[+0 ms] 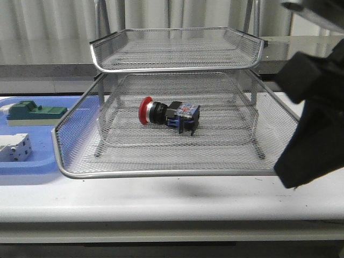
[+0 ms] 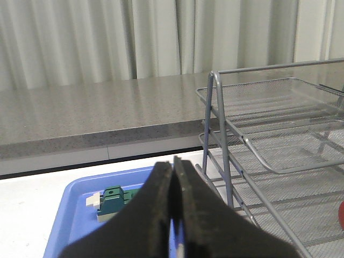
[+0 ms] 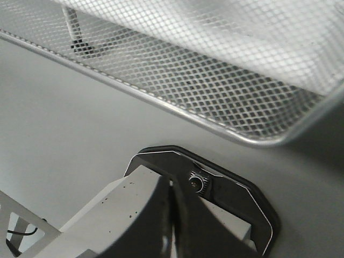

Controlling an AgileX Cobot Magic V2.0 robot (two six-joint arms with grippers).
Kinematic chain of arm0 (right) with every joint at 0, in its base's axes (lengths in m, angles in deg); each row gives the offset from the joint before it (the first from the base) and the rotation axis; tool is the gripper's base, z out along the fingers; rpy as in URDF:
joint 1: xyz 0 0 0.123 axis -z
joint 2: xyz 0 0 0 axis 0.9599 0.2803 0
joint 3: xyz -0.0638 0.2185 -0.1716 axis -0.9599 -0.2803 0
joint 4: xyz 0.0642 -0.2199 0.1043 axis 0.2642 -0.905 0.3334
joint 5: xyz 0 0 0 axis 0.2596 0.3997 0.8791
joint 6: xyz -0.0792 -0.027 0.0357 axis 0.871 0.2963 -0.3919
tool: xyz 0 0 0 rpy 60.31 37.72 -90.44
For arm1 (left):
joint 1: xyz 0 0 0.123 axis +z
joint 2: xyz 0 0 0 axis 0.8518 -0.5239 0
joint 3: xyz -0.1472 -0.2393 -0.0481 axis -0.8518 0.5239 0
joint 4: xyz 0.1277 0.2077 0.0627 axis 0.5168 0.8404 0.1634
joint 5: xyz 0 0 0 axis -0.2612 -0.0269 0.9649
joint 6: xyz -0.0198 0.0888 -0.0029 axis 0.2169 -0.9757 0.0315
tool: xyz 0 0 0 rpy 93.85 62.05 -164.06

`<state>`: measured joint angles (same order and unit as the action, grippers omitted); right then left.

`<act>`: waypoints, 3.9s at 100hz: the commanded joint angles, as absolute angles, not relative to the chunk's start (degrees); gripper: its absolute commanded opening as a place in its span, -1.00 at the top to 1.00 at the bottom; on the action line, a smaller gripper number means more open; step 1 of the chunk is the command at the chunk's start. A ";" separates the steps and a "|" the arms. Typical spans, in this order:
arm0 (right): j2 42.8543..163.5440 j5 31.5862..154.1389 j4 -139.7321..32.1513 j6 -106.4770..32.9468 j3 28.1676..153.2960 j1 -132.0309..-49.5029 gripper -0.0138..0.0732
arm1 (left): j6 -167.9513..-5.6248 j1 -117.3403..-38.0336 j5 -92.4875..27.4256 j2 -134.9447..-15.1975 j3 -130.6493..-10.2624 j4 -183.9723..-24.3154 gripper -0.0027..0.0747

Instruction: Place button on rack with both arms

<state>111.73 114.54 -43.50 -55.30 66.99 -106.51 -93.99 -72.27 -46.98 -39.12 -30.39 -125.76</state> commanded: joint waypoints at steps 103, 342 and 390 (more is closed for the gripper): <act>128.22 86.15 -42.51 -54.66 72.63 -109.57 0.82 | -93.93 -72.74 -49.63 -39.38 -31.98 -125.81 0.98; 65.88 98.75 -65.95 -54.71 57.01 -83.57 0.82 | -93.93 -72.74 -49.63 -39.38 -31.98 -125.81 0.98; 64.99 98.37 -66.97 -54.71 54.98 -83.57 0.82 | -93.93 -72.74 -49.63 -39.38 -31.98 -125.81 0.98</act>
